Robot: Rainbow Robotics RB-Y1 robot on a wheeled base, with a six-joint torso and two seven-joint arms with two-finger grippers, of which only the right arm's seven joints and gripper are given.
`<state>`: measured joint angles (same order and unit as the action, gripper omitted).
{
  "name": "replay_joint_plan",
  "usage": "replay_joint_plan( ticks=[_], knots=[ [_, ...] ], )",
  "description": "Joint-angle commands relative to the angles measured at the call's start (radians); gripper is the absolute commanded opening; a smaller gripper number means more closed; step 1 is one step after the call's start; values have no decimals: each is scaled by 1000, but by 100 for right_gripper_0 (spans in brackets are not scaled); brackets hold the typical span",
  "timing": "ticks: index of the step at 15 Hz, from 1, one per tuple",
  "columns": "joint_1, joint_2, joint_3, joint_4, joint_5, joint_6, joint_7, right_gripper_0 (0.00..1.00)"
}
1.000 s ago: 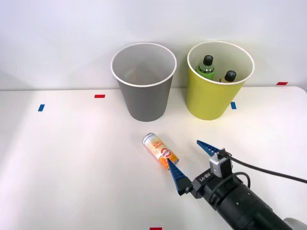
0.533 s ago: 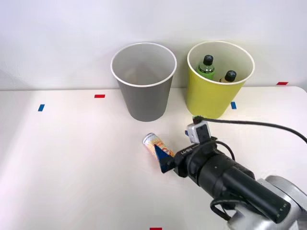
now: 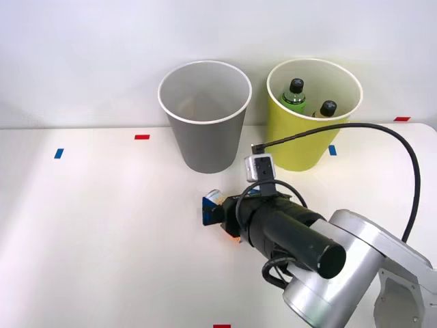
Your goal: Put cans in the gray bin, plastic bottles in the light green bin
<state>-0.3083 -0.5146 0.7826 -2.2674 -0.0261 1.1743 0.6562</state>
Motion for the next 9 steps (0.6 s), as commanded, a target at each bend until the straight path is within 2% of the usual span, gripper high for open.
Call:
replay_joint_plan(
  ticks=[1, 5, 9],
  knots=[
    [-100, -56, 40, 2, -100, 62, -38, 100],
    [-222, -105, 70, 83, -224, 65, -44, 100],
    [-370, -160, 119, 150, -428, 67, -37, 100]
  ],
)
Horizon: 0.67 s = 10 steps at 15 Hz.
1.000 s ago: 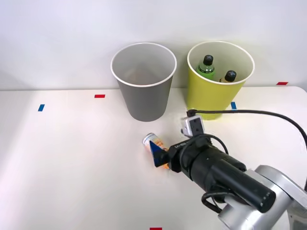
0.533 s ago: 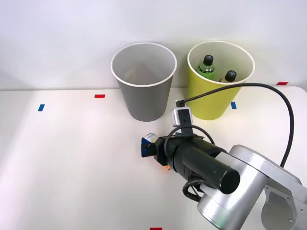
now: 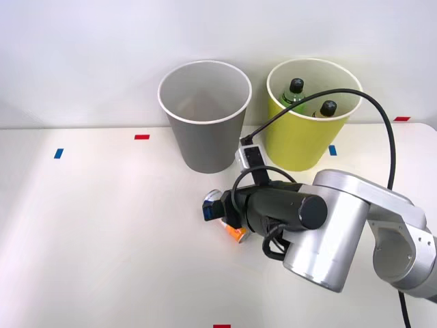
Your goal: Put cans in the gray bin, plastic bottles in the light green bin
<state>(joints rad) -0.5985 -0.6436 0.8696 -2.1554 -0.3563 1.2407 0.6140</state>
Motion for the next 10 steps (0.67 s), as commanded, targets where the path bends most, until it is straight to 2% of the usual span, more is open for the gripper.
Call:
replay_joint_plan(
  ticks=[1, 3, 5, 10],
  knots=[
    [-107, -33, 39, 65, -144, 0, 13, 100],
    [-167, -36, 86, 111, -176, 0, 26, 100],
    [-262, -54, 172, 158, -227, 0, 29, 100],
    [-405, -34, 270, 266, -352, 0, 32, 100]
  ],
)
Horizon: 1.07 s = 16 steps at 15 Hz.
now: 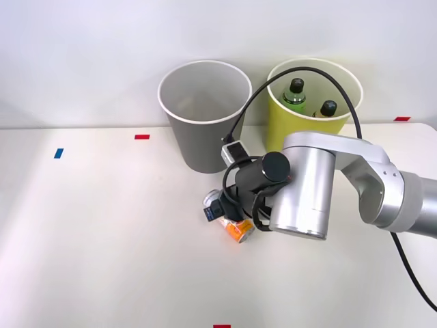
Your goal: Put cans in the gray bin, plastic bottles in the light green bin
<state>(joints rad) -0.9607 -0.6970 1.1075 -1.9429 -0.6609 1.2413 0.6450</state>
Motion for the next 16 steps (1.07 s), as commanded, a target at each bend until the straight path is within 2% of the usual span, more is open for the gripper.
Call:
replay_joint_plan(
  ticks=[1, 5, 8, 12, 16],
  knots=[
    [-52, 37, 37, 84, -54, 0, 2, 100],
    [-116, 128, 101, 232, -55, 0, -8, 100],
    [-122, 152, 112, 254, -65, 13, -11, 100],
    [-190, 160, 152, 292, -180, 30, -8, 100],
    [-193, 237, 161, 412, -151, 30, 4, 100]
  ],
)
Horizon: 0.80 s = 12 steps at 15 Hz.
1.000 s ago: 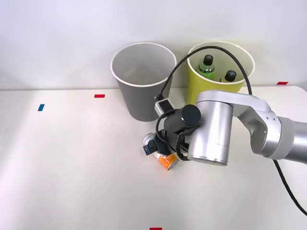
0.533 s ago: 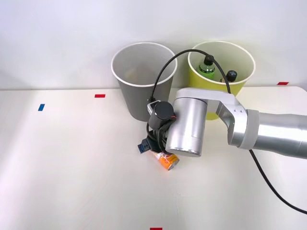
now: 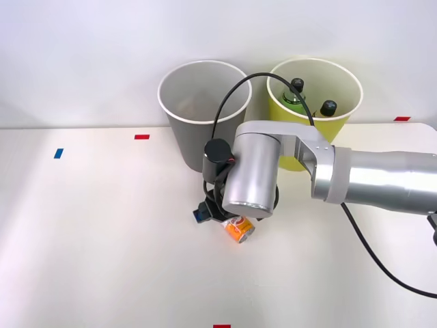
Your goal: Put cans in the gray bin, plastic bottles in the light green bin
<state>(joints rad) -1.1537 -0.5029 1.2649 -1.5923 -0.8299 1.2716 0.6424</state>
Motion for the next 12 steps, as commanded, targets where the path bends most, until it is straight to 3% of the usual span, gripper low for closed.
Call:
replay_joint_plan(
  ticks=[1, 10, 11, 12],
  knots=[
    [-1, 58, 4, 87, 20, 0, 8, 100],
    [0, 84, 4, 118, 40, -1, 57, 100],
    [0, 84, 4, 118, 43, -1, 66, 90],
    [0, 83, 4, 118, 46, -1, 76, 66]
  ],
)
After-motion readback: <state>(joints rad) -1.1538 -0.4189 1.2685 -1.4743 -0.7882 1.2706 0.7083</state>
